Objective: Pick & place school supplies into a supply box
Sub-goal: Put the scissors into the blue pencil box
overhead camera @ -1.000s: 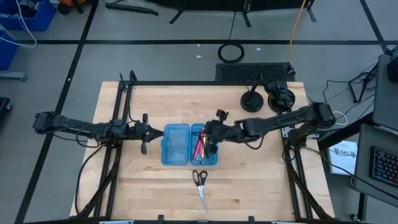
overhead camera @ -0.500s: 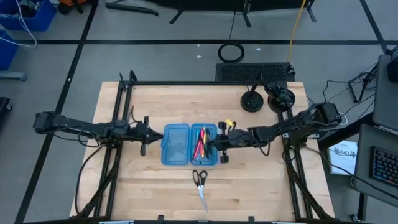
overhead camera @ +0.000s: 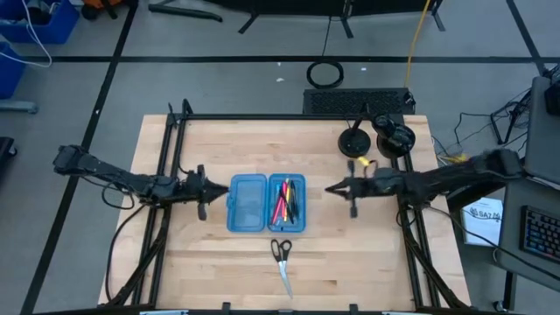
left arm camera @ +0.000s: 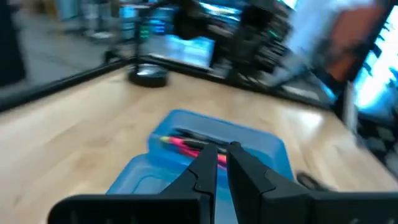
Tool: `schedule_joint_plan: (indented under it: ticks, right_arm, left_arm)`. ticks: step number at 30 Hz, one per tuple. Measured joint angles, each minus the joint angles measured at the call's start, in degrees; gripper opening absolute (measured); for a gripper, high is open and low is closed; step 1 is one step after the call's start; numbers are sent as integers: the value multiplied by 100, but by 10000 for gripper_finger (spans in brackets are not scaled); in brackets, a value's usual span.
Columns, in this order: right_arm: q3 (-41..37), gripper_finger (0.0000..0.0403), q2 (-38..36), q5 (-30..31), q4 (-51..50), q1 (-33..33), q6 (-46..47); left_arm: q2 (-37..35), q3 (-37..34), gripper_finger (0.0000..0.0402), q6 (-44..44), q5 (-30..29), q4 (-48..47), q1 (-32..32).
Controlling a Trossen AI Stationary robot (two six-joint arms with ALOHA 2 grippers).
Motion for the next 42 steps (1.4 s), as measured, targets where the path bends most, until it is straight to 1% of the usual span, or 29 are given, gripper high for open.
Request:
schedule_joint_plan:
  ticks: [2, 4, 6, 9, 10, 11, 13, 15, 18, 21, 24, 27, 29, 32, 36, 37, 39, 42]
  right_arm:
    - [-228, 0, -685, -230, -324, -72, 11]
    - [-472, 0, -1204, -431, -377, -84, 13]
    - [-760, 0, -1686, -558, -365, -86, 14]
    - [-1237, 0, -2234, -598, -109, -88, 55]
    - [-1408, 0, -2349, -601, 204, -88, 57]
    - [-1404, 0, -2483, -650, 161, -86, 58]
    - [-1414, 0, -2642, -750, -245, -84, 58]
    - [-1428, 0, -2650, -834, -499, -82, 50]
    - [-1432, 0, -2680, -901, -615, -84, 26]
    - [-1436, 0, -2666, -901, -761, -84, -69]
    - [-1438, 0, -2677, -898, -666, -84, -109]
    - [-1443, 0, -2664, -881, -558, -84, -107]
    - [-1443, 0, -2668, -880, -497, -84, -97]
    - [-1448, 0, -2668, -879, -499, -84, -50]
    - [-1449, 0, -2663, -880, -528, -84, 142]
    - [-1449, 0, -2657, -881, -564, -84, 167]
    - [-1449, 0, -2657, -882, -655, -84, 186]
    - [-1452, 0, -2653, -882, -761, -84, 219]
  left_arm:
    - [0, 0, 37, -625, -373, -18, 21]
    - [0, 0, 37, -1154, -686, -53, 63]
    - [0, 0, 37, -1274, -837, -38, 108]
    - [0, 0, 37, -1488, -891, -37, 126]
    - [0, 0, 37, -1677, -892, -31, 115]
    - [0, 1, 37, -1864, -893, -28, 96]
    - [6, 75, 31, -2170, -908, -85, -6]
    - [116, 270, 15, -2302, -982, -104, -193]
    - [590, 925, 5, -2116, -1548, -146, -724]
    - [1408, 2194, 3, -1769, -2412, -731, -1306]
    - [2488, 3830, 3, -1770, -3346, -1879, -1807]
    - [3772, 5531, 2, -2302, -4030, -3368, -2081]
    - [4616, 6647, 2, -2834, -4230, -4238, -2170]
    - [5876, 8084, 2, -3587, -4256, -5205, -2225]
    - [7366, 9553, 1, -4652, -3377, -6312, -2193]
    - [7684, 9930, 1, -4747, -3250, -6492, -2191]
    - [8286, 10740, 1, -4456, -3143, -6641, -2199]
    - [9129, 11954, 1, -3107, -3356, -6619, -2252]
